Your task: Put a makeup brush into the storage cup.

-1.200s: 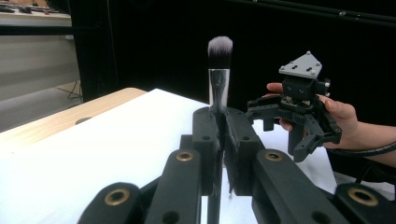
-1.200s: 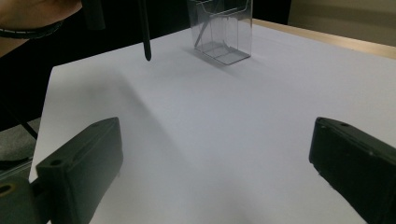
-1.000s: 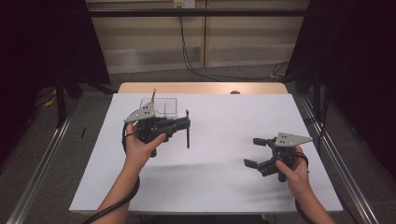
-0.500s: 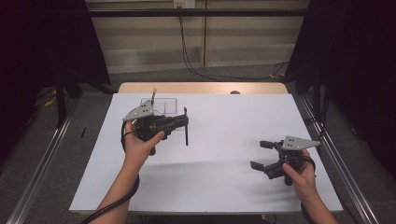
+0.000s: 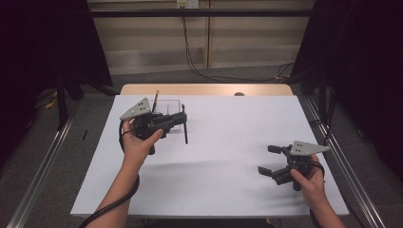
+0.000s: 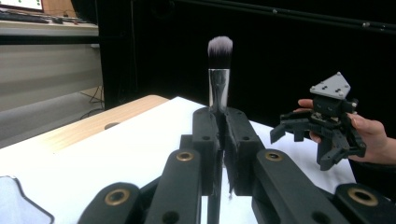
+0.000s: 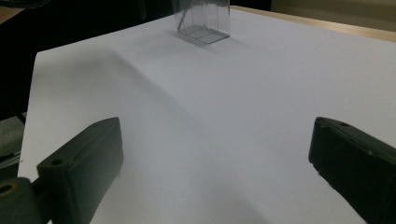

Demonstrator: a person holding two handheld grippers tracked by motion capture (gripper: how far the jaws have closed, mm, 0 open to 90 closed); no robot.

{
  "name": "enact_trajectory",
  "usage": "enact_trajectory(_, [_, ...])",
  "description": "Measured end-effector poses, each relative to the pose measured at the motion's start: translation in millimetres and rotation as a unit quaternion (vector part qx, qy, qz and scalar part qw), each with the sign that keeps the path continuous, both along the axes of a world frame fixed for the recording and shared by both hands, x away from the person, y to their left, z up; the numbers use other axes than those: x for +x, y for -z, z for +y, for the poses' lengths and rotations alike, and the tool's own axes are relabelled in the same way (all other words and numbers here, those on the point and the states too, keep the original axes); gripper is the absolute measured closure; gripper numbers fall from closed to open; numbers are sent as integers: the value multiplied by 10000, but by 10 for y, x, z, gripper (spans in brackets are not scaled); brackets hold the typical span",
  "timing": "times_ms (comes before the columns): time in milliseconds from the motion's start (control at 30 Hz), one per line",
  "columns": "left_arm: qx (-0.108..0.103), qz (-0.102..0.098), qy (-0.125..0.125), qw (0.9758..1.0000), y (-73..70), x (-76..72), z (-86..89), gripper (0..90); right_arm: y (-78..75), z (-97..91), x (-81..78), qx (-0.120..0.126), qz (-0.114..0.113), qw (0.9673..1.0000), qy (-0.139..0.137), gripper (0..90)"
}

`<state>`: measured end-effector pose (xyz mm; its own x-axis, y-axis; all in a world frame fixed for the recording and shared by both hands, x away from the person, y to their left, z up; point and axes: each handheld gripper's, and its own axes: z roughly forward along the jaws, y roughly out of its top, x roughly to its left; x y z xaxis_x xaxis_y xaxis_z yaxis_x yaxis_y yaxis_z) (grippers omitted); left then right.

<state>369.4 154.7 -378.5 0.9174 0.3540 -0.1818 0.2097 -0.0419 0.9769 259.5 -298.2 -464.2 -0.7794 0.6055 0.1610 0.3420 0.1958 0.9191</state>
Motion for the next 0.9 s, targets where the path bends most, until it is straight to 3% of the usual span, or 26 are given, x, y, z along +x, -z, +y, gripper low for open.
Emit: enact_trajectory(900, [-37, -7, -492, 9988, -116, 208, 242, 839, 38, -78, -85, 5, -57, 10000, 48, 27])
